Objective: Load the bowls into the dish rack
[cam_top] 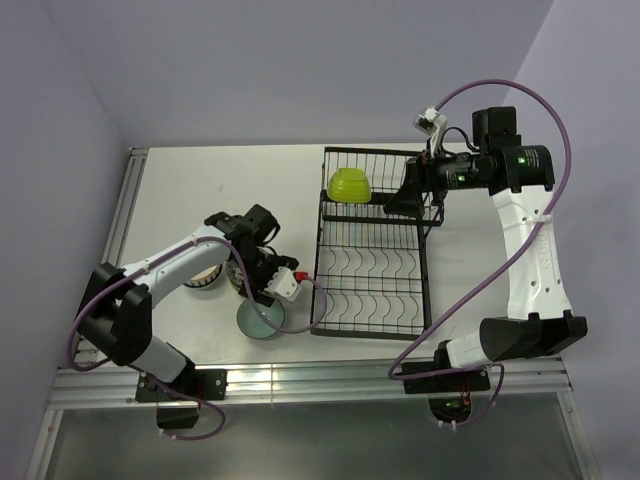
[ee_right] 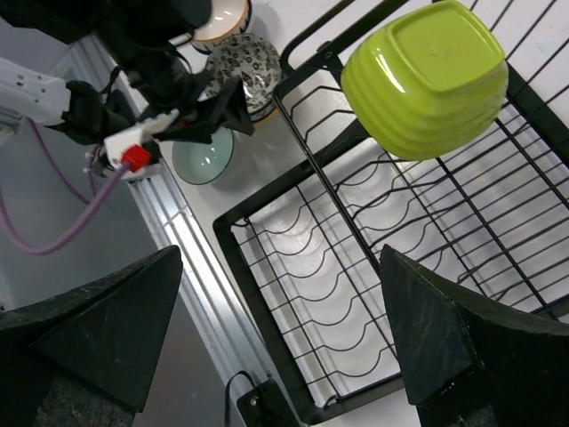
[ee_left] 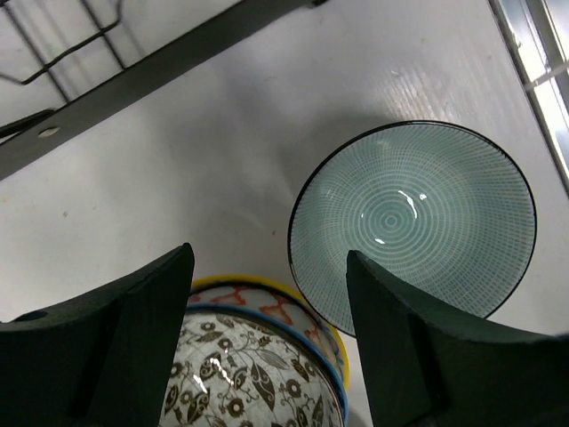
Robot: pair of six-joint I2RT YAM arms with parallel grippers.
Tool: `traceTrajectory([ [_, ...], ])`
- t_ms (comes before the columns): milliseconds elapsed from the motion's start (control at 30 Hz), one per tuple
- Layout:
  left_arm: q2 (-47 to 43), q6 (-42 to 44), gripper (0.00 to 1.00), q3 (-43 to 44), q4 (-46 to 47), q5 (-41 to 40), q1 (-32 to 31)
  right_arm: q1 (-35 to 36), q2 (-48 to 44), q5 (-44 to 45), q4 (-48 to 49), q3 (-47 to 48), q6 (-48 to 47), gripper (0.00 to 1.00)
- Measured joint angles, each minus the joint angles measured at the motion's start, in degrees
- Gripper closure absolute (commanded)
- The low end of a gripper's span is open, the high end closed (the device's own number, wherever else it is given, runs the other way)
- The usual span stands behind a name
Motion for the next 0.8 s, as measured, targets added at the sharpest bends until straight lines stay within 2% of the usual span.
traceTrajectory([
  [367,5.4,5.9,0.34,-0.4,-0.6,-4.8,-3.7,-1.1,0.1,-1.7,0.2,1.0,3.2,0.00],
  [667,9.2,6.8,0.49,-0.8,0.2,-7.1,-5.2,-1.1,0.3,-0.5,1.9,1.2,7.4,0.00],
  [800,9.2,6.5,0.66,-1.6,0.6,-7.6,-6.4,-1.1,0.7,-0.9,2.7,1.2,9.1,0.00],
])
